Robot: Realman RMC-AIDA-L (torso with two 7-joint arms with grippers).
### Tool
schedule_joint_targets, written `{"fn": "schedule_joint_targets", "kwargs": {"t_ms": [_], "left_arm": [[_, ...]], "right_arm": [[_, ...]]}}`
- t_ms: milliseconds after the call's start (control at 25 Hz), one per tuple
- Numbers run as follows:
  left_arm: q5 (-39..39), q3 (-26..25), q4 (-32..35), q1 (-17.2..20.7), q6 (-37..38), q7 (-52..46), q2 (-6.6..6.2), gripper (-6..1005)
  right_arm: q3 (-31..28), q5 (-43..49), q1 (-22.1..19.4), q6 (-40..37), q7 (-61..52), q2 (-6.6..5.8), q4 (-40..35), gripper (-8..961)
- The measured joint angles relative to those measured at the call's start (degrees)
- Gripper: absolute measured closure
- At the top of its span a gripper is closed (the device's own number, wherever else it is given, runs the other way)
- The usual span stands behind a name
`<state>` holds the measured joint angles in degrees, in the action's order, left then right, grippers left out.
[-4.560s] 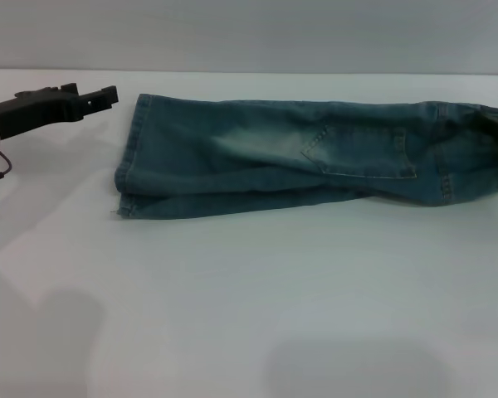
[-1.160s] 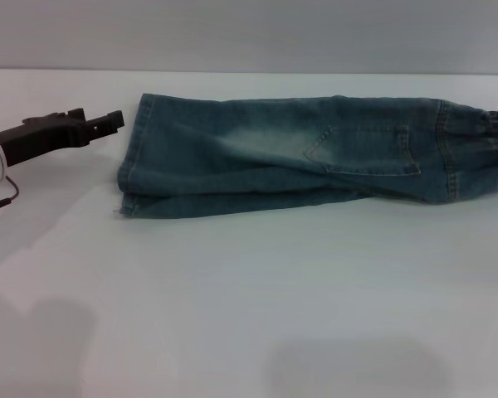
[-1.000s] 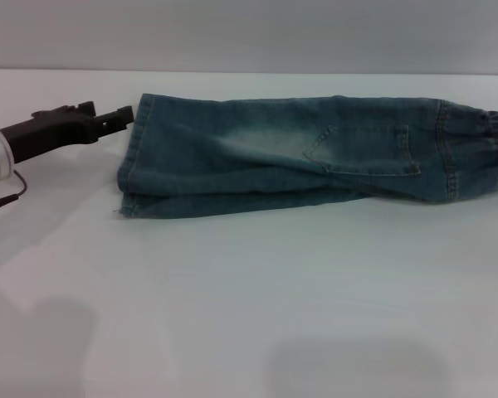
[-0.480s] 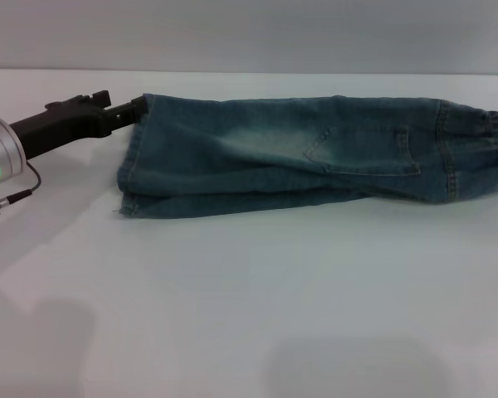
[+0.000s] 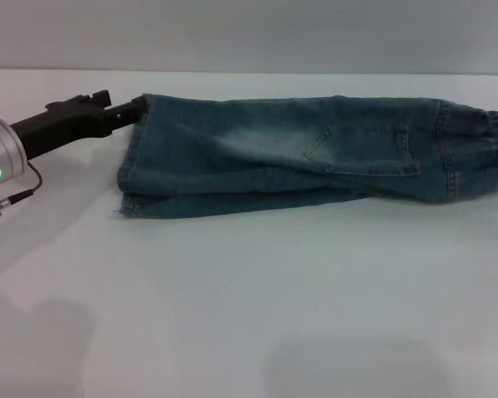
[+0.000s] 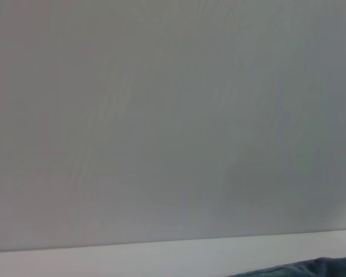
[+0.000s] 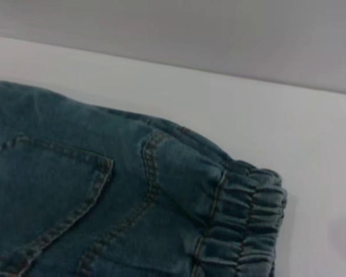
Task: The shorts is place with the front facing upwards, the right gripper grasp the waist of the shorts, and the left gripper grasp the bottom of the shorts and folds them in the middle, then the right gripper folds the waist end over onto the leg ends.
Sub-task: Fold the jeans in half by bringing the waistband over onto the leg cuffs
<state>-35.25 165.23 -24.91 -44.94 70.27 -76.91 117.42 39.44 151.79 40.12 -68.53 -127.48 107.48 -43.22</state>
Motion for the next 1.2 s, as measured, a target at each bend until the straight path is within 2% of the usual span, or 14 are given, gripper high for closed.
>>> {"fn": "schedule_joint_targets", "kwargs": {"t_ms": [280, 600, 1000, 1200], "left_arm": [[0.0, 0.0, 1.2, -0.1, -1.1, 1.1, 0.04, 188], [0.0, 0.0, 2.1, 0.1, -2.5, 1.5, 0.15, 188], [0.0, 0.0, 3.3, 0.1, -3.1, 2.0, 0.18, 188], [0.0, 0.0, 3.4, 0.2, -3.1, 2.4, 0.18, 188]], "right_arm": [[0.2, 0.1, -0.2, 2.1, 0.4, 1.26, 0.1, 485], [3.1, 0.1, 0.8, 2.3, 0.3, 2.8, -0.1, 489], [3.1, 0.0, 1.4, 2.5, 0.4, 3.34, 0.1, 494], [3.1, -0.3, 0.7, 4.1, 0.6, 4.21, -0.4, 497]]}}
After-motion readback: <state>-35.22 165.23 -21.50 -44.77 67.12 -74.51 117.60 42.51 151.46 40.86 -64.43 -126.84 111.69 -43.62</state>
